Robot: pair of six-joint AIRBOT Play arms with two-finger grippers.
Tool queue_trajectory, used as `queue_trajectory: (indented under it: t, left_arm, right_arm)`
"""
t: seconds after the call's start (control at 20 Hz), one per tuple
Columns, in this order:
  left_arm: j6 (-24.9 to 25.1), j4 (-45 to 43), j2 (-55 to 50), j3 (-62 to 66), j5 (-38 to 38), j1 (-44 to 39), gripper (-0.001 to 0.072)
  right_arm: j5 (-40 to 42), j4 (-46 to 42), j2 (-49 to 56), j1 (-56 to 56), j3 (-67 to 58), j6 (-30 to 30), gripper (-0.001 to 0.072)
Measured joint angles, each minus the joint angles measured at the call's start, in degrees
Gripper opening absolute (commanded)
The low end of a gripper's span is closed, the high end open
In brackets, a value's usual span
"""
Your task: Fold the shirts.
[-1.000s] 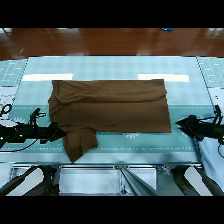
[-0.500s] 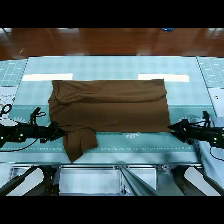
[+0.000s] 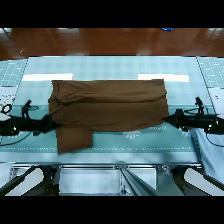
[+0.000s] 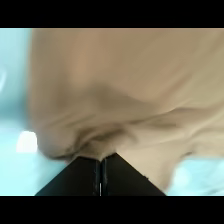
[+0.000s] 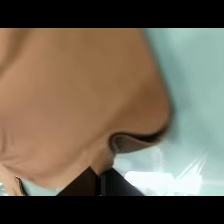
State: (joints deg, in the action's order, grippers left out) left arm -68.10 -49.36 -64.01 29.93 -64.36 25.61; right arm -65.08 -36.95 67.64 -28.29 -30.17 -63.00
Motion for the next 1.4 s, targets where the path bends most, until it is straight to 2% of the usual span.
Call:
queue_trajectory:
  t: [0.15,0.4,1.0,1.4]
  left_arm:
    - [0.4,4.2,-0.4,5.7,-1.5,-0.8,0.0019]
    - [1.2,8.5,-6.3,15.6,-0.7,-3.5,0.0019]
    - [-4.9,9.9,-34.0,47.3,0.2,-9.0,0.0019]
    - [-6.0,9.9,-44.1,56.8,0.7,-10.9,0.0019]
  right_arm:
    - [-1.3,1.7,0.2,0.5,-5.2,0.0,0.0025]
    - [0.9,5.3,3.5,4.6,-12.9,0.4,0.0026]
    - [5.9,6.3,24.4,11.0,-35.3,-3.1,0.0026]
    - [8.5,6.8,33.5,12.6,-44.1,-4.1,0.0026]
